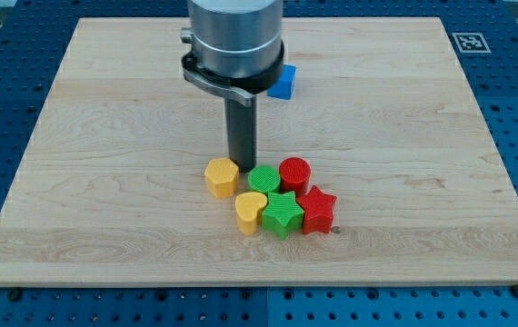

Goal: Push the yellow hexagon into the green circle

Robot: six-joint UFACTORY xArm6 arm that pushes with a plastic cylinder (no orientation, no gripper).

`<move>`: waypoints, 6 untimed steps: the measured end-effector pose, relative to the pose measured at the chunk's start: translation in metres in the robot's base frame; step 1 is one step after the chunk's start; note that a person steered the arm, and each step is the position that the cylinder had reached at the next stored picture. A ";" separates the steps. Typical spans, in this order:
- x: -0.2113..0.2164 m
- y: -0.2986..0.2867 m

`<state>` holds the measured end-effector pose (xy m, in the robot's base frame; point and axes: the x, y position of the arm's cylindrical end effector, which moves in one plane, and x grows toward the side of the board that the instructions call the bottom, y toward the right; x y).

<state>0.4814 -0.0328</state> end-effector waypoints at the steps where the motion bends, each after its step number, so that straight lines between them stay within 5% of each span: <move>1: -0.014 -0.027; 3: -0.007 -0.080; 6: 0.027 -0.036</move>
